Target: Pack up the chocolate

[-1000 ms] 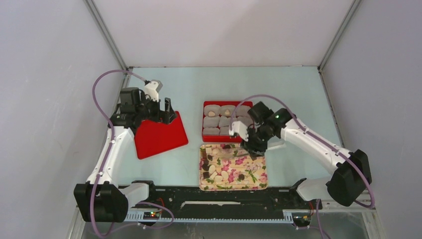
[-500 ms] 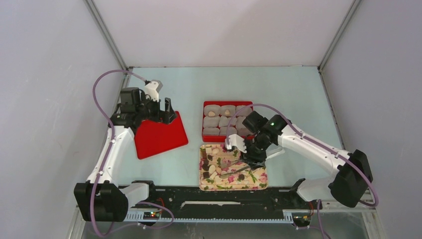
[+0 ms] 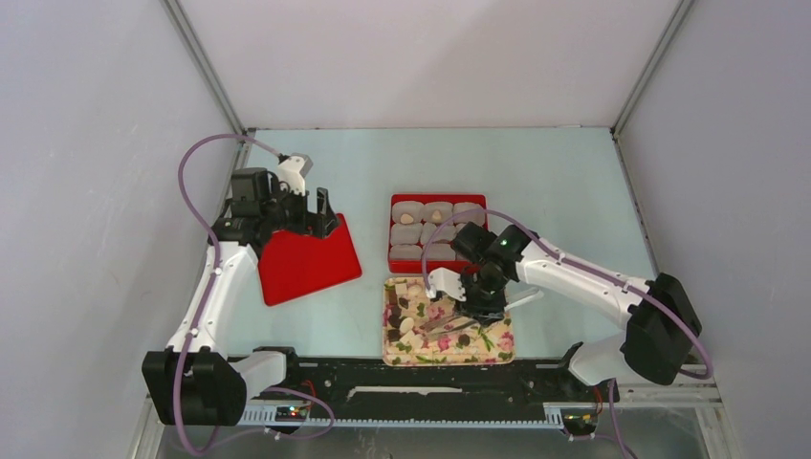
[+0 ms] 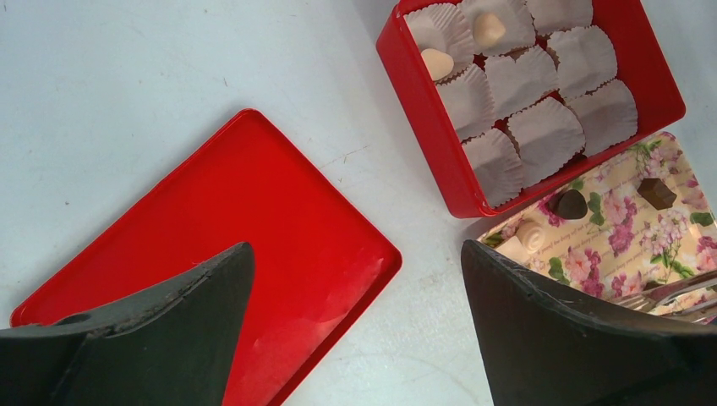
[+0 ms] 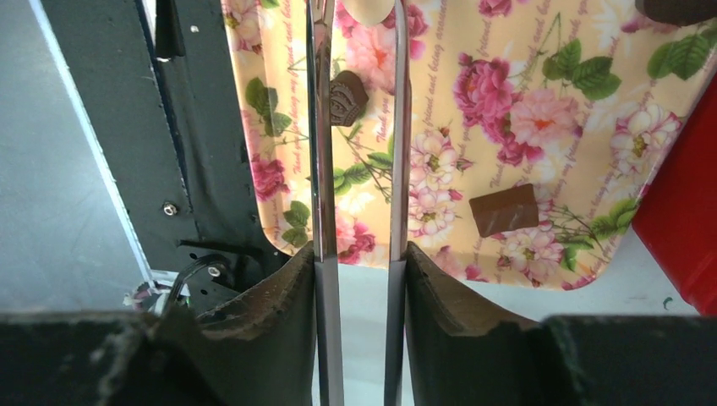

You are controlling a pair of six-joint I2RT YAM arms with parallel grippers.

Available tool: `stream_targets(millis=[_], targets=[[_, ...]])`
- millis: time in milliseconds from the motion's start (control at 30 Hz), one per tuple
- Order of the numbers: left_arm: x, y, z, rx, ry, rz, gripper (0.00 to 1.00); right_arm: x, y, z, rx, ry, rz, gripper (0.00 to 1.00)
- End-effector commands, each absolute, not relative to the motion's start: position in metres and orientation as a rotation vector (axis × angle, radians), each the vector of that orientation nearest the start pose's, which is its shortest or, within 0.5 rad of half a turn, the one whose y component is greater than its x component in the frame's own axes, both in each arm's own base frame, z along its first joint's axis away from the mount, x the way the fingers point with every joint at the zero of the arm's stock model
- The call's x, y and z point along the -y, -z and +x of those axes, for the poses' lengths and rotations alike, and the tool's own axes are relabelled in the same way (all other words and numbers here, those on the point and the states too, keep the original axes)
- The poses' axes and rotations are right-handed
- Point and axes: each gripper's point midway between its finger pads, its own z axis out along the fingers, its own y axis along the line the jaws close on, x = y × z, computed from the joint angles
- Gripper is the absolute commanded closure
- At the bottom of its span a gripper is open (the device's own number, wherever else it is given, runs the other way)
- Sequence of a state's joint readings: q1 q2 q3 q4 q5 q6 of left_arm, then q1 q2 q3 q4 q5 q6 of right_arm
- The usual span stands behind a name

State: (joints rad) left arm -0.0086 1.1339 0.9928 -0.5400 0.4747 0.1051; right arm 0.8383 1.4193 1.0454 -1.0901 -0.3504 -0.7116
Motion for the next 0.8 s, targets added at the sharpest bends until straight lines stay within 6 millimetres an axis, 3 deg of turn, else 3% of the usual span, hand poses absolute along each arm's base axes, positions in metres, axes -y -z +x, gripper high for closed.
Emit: stream_targets(millis=[0,167,300,433,767], targets=[[0.080,-0.198,0.316,-2.150,0.480,0.388,0.03,-0.184,-0.102,0.136,-2.069,-0.425,-2.123,0.64],[0.080,-0.197,0.316,-2.154,0.485,0.390,0.03,-0.179,-0.123,0.149,-2.040,-0.364,-2.059,0.68],[0.080,-0.197,0.315,-2.153,0.487,0.391,0.03,-0.182,-0.146,0.164,-2.031,-0.440,-1.921,0.70],[0.081,-0.199,0.315,-2.148,0.492,0.395,0.03,-0.180,-0.169,0.195,-2.031,-0.516,-1.713,0.72],[0.082,-0.197,0.314,-2.150,0.495,0.397,0.03,-0.148,-0.202,0.276,-2.075,-0.500,-1.256,0.72]])
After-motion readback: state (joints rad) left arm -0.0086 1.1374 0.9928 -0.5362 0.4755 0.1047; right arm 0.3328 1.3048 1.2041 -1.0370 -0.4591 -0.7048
